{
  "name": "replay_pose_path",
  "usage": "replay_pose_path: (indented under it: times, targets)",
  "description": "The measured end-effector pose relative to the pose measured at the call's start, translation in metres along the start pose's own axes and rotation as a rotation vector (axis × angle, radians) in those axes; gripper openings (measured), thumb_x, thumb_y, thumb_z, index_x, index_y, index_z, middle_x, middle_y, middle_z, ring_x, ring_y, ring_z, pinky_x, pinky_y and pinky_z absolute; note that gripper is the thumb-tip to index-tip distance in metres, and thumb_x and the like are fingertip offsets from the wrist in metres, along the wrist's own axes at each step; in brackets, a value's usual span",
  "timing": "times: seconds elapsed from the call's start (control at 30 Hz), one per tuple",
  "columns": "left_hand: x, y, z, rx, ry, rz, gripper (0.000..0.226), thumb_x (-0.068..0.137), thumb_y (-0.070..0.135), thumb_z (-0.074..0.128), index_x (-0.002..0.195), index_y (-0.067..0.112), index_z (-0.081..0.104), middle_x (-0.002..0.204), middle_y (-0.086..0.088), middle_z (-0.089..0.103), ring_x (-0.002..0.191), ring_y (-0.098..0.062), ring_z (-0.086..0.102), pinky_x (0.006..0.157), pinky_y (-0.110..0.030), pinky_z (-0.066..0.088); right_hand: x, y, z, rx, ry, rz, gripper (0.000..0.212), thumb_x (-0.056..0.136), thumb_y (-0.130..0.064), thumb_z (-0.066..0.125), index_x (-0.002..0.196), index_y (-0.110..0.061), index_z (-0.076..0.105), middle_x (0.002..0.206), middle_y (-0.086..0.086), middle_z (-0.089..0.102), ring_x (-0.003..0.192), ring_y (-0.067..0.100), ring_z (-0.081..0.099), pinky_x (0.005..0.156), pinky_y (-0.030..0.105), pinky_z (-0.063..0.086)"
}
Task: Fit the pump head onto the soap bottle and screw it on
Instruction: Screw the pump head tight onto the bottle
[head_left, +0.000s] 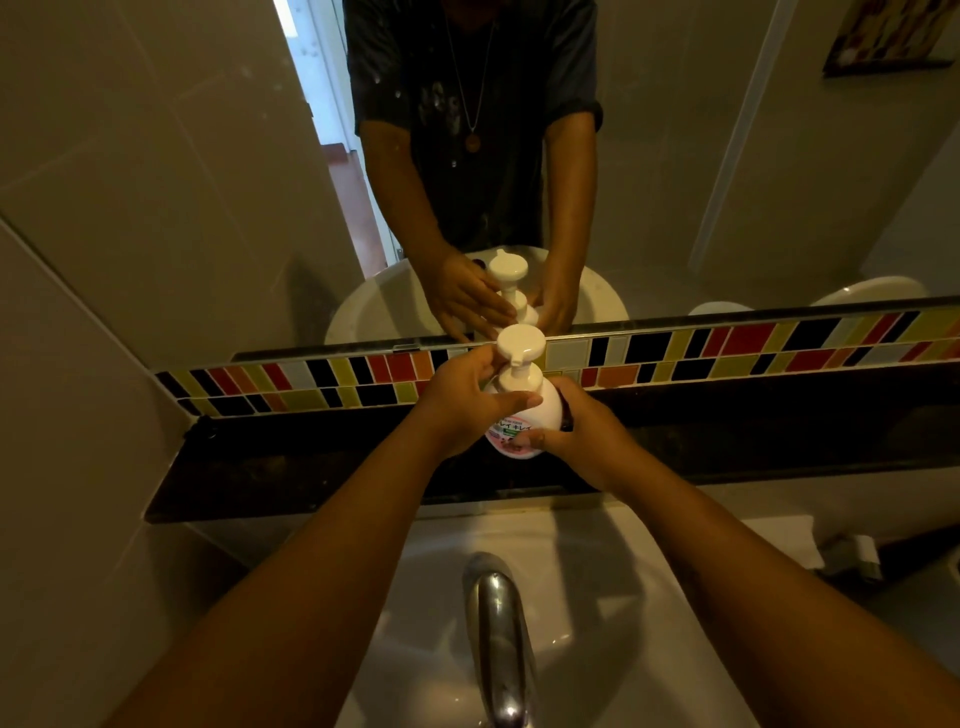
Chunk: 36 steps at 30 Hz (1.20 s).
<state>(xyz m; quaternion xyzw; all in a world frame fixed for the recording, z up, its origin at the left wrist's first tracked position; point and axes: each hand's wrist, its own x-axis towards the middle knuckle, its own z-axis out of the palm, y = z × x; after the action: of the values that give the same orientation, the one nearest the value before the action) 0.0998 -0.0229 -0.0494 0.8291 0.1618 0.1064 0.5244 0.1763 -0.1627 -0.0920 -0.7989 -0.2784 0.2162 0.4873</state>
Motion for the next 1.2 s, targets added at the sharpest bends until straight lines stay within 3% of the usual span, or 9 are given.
replay_pose_path:
  times: [0.17,0.3,0.4,0.47,0.57,0.7,0.93,1.07,1.2]
  targets:
    - [-0.005,0.0,0.005,-0.048,-0.003,-0.015,0.064,0.078,0.02,0.076,0.134,0.023,0.046,0.135,-0.002,0.055,0.121,-0.019,0.053,0.087,-0.028,0.05,-0.004,-0.011,-0.002,0.031,-0.023,-0.011,0.067,0.072,-0.02,0.077,0.13,-0.021,0.044,0.131,0.004,0.055,0.11,0.017,0.055,0.088,0.03,0.048]
    - [-0.01,0.002,0.003,-0.092,0.004,-0.027,0.065,0.076,0.017,0.078,0.132,0.025,0.048,0.127,0.005,0.056,0.114,-0.013,0.053,0.075,-0.017,0.045,-0.014,-0.019,-0.008,-0.062,-0.046,-0.026,0.068,0.074,-0.019,0.075,0.133,-0.025,0.043,0.138,0.004,0.052,0.124,0.025,0.051,0.1,0.046,0.047]
    - [-0.014,0.002,-0.001,-0.114,0.006,-0.02,0.063,0.075,0.014,0.078,0.131,0.024,0.05,0.119,0.008,0.056,0.11,-0.01,0.052,0.081,-0.023,0.045,-0.022,-0.042,-0.037,-0.099,-0.077,-0.031,0.046,0.088,-0.014,0.057,0.131,-0.027,0.048,0.136,0.002,0.053,0.122,0.022,0.052,0.098,0.039,0.047]
    - [-0.017,-0.001,-0.002,-0.142,0.041,-0.028,0.058,0.074,0.013,0.079,0.125,0.024,0.053,0.116,0.008,0.059,0.108,-0.011,0.054,0.082,-0.026,0.048,-0.024,-0.064,-0.051,-0.101,-0.032,-0.094,0.047,0.092,-0.017,0.051,0.136,-0.03,0.042,0.139,0.0,0.048,0.122,0.018,0.049,0.094,0.031,0.044]
    - [-0.02,-0.006,-0.003,-0.169,0.113,-0.042,0.053,0.071,0.015,0.082,0.118,0.02,0.057,0.114,0.004,0.064,0.107,-0.015,0.06,0.086,-0.034,0.053,-0.022,-0.093,-0.046,-0.219,-0.106,-0.287,0.05,0.089,-0.018,0.056,0.137,-0.025,0.044,0.143,-0.003,0.044,0.127,0.011,0.041,0.101,0.026,0.036]
    - [-0.022,-0.008,-0.001,-0.166,0.138,-0.024,0.05,0.072,0.017,0.081,0.116,0.018,0.058,0.113,0.001,0.066,0.105,-0.016,0.062,0.086,-0.035,0.054,-0.015,-0.088,-0.03,-0.351,-0.059,-0.306,0.042,0.088,-0.023,0.058,0.13,-0.021,0.054,0.145,0.005,0.047,0.134,0.021,0.042,0.112,0.036,0.031]
    - [-0.022,-0.012,0.001,-0.16,0.151,-0.003,0.051,0.073,0.016,0.08,0.119,0.017,0.057,0.118,-0.004,0.065,0.108,-0.018,0.061,0.09,-0.039,0.054,-0.018,-0.082,-0.019,-0.193,0.012,-0.259,0.04,0.089,-0.014,0.056,0.129,-0.012,0.054,0.14,0.009,0.052,0.126,0.016,0.048,0.093,0.007,0.033]
    - [-0.022,-0.013,0.0,-0.133,0.155,-0.005,0.05,0.074,0.02,0.08,0.118,0.019,0.058,0.116,-0.001,0.065,0.108,-0.017,0.06,0.089,-0.039,0.054,-0.022,-0.083,-0.018,-0.225,0.017,-0.281,0.04,0.088,-0.012,0.058,0.128,-0.013,0.055,0.143,0.009,0.048,0.131,0.016,0.043,0.097,0.008,0.029]
    - [-0.024,-0.014,-0.007,-0.118,0.089,-0.017,0.061,0.071,0.015,0.082,0.124,0.024,0.053,0.116,0.01,0.061,0.106,-0.009,0.057,0.078,-0.022,0.05,-0.026,-0.088,-0.019,-0.194,0.021,-0.25,0.052,0.086,-0.018,0.061,0.135,-0.021,0.045,0.146,0.008,0.045,0.135,0.022,0.039,0.101,0.024,0.029]
